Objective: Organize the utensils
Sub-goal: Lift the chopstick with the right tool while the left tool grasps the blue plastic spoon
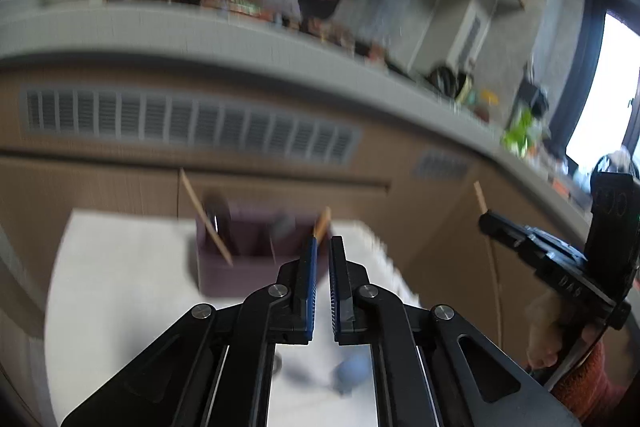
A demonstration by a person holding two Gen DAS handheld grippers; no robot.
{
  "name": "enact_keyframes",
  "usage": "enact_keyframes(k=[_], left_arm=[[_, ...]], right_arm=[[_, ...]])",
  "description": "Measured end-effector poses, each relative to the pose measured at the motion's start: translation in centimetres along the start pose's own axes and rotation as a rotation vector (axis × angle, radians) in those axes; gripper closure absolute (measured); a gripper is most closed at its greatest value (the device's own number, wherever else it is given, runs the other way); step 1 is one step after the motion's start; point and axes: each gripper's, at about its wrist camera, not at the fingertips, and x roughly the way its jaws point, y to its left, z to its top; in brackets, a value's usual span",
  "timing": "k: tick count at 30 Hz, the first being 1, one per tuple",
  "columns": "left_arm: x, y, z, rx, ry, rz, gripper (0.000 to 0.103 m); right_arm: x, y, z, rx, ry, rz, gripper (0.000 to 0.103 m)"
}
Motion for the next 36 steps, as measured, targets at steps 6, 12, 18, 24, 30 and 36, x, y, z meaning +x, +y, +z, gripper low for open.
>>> enact_keyframes(k=[6,12,18,24,30,36], left_arm=[[-0.3,1.4,2.2,-0.016,-0.042,-0.003,0.097],[1.3,3.7,-1.7,-0.078,0.068,0.038,0.097],[4.5,6.9,-9.4,-0.211,0.291,0.153,0.093],[8.2,11.2,-15.2,-0.519,0.433,0.226,0.079],[11.1,12.1,-16.0,-0.694,0.383,0.251,0.07],[15.8,7.9,-15.0,-0.47,0.44,0.215,0.066]], right_arm=[[0.1,-0.3,6.7,-0.036,-0.099,0.015,0.098],[2.3,-1.0,6.5,0.0,-0.057,0.036,0.098],[5.1,-0.8,1.9,0.002,0.052,0.047,0.098],[7.2,-0.3,-4.7,-0.025,0.174,0.069,0.098],[8.1,-2.0,-9.7,0.017,0.267,0.07,0.098],[7.9,-3.7,-12.1,0.043,0.294,0.053,0.098]])
